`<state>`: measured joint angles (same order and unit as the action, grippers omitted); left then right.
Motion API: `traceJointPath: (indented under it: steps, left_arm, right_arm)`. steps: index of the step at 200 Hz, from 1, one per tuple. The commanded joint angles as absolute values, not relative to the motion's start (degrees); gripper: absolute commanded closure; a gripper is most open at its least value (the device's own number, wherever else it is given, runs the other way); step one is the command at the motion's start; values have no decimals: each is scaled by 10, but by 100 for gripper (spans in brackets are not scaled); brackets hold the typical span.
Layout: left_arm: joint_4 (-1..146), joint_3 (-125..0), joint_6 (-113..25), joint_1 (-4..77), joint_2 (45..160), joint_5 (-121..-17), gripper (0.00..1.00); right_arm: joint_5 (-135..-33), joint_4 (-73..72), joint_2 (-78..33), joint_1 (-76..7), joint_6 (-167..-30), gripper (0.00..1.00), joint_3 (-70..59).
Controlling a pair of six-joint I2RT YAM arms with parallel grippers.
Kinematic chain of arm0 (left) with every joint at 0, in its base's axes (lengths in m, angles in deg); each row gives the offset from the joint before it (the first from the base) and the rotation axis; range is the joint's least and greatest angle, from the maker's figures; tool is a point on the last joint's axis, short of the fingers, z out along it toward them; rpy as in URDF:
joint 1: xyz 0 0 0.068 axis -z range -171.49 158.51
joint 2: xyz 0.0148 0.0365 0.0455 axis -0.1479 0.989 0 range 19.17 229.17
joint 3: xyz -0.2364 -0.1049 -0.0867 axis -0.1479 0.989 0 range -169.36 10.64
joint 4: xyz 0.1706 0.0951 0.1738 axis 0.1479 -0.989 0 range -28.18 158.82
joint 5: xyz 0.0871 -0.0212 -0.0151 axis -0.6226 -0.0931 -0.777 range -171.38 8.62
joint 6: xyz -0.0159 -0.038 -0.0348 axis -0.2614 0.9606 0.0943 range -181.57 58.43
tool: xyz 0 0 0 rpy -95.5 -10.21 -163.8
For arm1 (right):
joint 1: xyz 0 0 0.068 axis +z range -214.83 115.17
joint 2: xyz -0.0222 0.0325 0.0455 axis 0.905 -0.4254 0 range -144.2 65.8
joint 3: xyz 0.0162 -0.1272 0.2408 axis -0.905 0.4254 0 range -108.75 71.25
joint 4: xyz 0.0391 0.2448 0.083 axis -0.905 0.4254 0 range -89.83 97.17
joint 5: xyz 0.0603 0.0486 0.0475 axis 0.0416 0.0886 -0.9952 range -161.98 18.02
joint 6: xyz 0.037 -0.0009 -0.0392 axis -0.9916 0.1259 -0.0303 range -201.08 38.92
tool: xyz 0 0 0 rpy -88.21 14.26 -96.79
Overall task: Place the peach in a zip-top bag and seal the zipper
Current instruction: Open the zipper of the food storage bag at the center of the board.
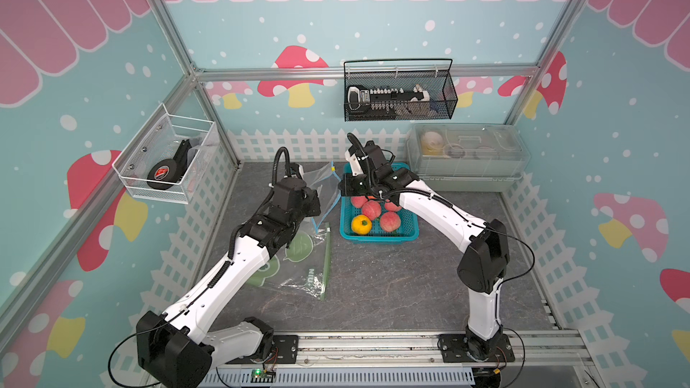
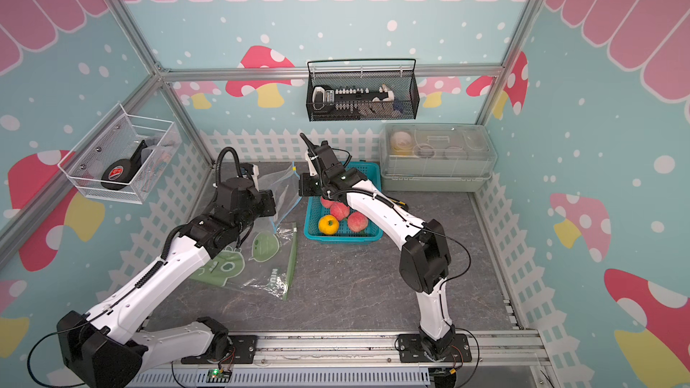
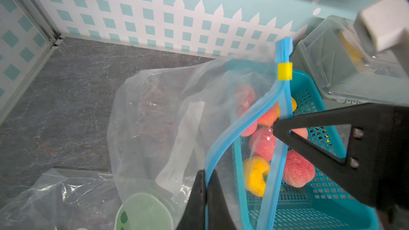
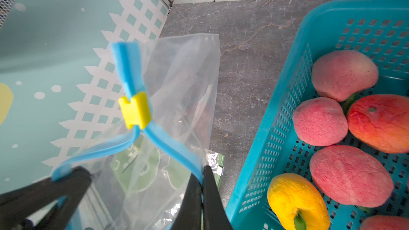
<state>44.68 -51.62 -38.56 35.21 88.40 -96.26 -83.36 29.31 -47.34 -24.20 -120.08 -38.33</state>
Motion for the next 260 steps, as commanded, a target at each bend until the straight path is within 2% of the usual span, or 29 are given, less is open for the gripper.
traceJointPath:
  steps: [1,25,39,104,184,231,260]
  left_arm:
    - [445,-522,-336,375,898,-994,100]
    - [443,-531,-310,397,913,-1025,100]
    - [442,-537,-294,399,919,-1022,100]
    - [460,-544,-244,399,917,-1039,100]
    - [405,-568,-251,382,896,-1161,100]
    - [351,-590,-256,377,915,-1197,100]
    - [343,-596,-256,377,918,-1176,100]
  right_arm:
    - [-873,296,-498,-234,-1192,97,-403]
    - [-878,295,-507,-227,-1191,85,-409]
    - [-875,298,-510,-225,-1191,73,-409]
    - [-873,316,-547,-216,-1192,58,-427]
    - [-644,466,-569,-213,-1125,58,-507]
    - [-612,517,-580,-214,-1095,58,-553]
    - [-619,528,-590,-213,-1082,58,-562]
